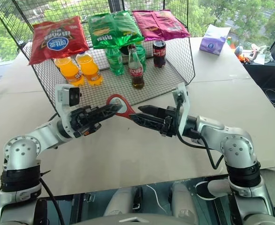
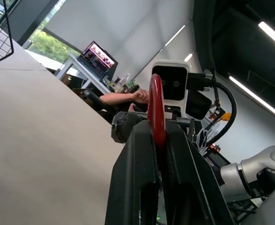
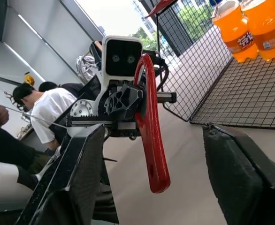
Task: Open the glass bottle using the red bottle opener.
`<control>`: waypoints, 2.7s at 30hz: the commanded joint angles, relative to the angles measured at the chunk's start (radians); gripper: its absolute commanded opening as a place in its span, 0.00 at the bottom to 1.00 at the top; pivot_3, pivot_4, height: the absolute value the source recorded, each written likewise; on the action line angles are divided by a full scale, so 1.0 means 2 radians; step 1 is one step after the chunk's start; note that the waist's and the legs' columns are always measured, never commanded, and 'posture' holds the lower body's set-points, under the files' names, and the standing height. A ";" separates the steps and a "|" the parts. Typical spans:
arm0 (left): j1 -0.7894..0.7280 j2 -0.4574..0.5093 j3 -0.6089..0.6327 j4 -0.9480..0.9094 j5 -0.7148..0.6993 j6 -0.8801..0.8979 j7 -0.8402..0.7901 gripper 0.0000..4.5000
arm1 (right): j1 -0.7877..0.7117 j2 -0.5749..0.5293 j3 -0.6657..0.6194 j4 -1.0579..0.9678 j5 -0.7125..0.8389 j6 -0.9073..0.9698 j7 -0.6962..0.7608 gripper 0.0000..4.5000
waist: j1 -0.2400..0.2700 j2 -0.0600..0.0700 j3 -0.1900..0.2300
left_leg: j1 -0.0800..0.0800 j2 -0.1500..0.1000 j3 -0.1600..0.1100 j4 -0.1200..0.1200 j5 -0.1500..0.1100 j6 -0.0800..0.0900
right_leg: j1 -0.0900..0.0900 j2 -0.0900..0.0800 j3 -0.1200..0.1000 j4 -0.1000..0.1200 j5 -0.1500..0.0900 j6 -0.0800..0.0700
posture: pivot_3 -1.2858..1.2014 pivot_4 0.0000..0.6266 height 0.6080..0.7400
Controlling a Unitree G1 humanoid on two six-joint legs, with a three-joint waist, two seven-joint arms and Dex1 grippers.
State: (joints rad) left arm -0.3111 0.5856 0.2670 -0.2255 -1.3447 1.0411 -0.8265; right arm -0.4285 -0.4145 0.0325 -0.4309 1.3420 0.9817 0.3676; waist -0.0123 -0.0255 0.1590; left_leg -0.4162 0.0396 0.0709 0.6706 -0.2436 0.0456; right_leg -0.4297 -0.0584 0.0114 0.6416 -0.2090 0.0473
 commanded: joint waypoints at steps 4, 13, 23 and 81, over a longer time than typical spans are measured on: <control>-0.012 0.004 -0.003 -0.011 0.001 -0.005 -0.016 0.00 | -0.011 0.000 0.003 -0.010 0.019 0.016 0.017 0.72 | 0.000 0.000 0.000 | 0.000 0.000 0.000 0.000 0.000 0.000 | 0.000 0.000 0.000 0.000 0.000 0.000 | 0.52 0.24 1.00; -0.007 0.000 -0.011 -0.017 0.008 -0.009 -0.023 0.00 | -0.017 0.007 0.007 -0.009 0.022 0.023 0.014 0.72 | 0.000 0.000 0.000 | 0.000 0.000 0.000 0.000 0.000 0.000 | 0.000 0.000 0.000 0.000 0.000 0.000 | 0.52 0.24 1.00; -0.003 -0.001 -0.014 -0.023 0.009 -0.014 -0.023 0.00 | -0.027 0.007 0.015 -0.002 0.030 0.039 0.018 0.72 | 0.000 0.000 0.000 | 0.000 0.000 0.000 0.000 0.000 0.000 | 0.000 0.000 0.000 0.000 0.000 0.000 | 0.52 0.24 1.00; 0.003 0.036 -0.038 -0.051 0.048 -0.023 -0.081 0.42 | -0.022 -0.006 0.015 -0.010 -0.016 0.045 0.054 0.00 | 0.000 0.000 0.001 | -0.001 0.001 0.000 -0.002 0.000 0.000 | -0.001 -0.001 -0.001 -0.002 0.000 0.000 | 0.52 0.24 1.00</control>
State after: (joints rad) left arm -0.3017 0.6454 0.1861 -0.2970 -1.2512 1.0119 -0.9743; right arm -0.4667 -0.4237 0.0800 -0.4161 1.3022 1.0874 0.4650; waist -0.0126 -0.0257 0.1604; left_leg -0.4191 0.0411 0.0710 0.6669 -0.2438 0.0457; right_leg -0.4322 -0.0609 0.0103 0.6368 -0.2091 0.0473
